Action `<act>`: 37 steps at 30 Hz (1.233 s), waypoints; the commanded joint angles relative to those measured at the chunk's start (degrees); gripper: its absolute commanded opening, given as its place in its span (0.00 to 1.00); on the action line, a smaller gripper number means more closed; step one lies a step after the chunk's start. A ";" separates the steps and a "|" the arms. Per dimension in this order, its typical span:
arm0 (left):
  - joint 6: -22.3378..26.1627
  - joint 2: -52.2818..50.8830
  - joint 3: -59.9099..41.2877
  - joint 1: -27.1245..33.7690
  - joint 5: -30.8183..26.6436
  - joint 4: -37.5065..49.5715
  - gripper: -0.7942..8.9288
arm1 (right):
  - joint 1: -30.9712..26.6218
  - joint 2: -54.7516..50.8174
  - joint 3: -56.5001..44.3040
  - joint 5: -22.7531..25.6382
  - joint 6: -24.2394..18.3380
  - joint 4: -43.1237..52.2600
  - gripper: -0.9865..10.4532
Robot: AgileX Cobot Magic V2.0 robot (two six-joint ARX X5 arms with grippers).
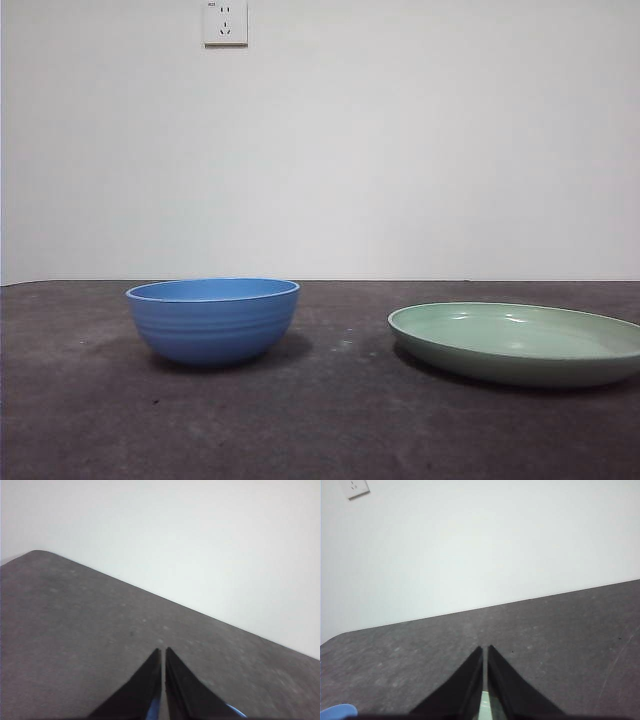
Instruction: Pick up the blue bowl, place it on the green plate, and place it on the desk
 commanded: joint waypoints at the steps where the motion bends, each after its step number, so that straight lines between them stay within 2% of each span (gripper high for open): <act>1: 3.15 3.74 5.07 0.07 2.56 -2.16 0.10 | -0.13 3.32 4.87 0.07 -2.38 -2.80 0.09; 5: 7.91 10.60 11.41 0.07 7.43 -6.56 0.10 | -0.11 9.35 12.00 -0.66 -5.35 -8.33 0.09; 8: 10.71 15.65 15.54 0.07 12.28 -9.57 0.10 | -0.07 14.69 17.42 -2.97 -8.52 -13.73 0.09; 12: 15.13 22.80 20.94 -0.11 19.56 -14.01 0.10 | -0.07 22.60 25.09 -8.48 -13.20 -22.47 0.09; 17: 19.67 30.14 26.75 -1.14 25.62 -20.57 0.10 | -0.07 30.32 31.91 -14.58 -18.01 -30.16 0.09; 21: 23.56 35.43 31.39 -4.02 27.26 -26.99 0.10 | 0.26 35.06 35.56 -18.56 -20.61 -35.21 0.09; 27: 28.24 39.85 35.19 -9.62 27.36 -33.73 0.10 | 3.67 39.06 37.55 -19.91 -23.54 -42.10 0.09; 33: 29.40 40.63 35.28 -13.00 27.34 -36.26 0.10 | 7.89 40.44 37.55 -19.78 -26.25 -48.28 0.09; 37: 30.01 40.61 35.28 -13.66 27.36 -36.17 0.10 | 9.81 40.41 37.55 -19.69 -26.32 -48.52 0.09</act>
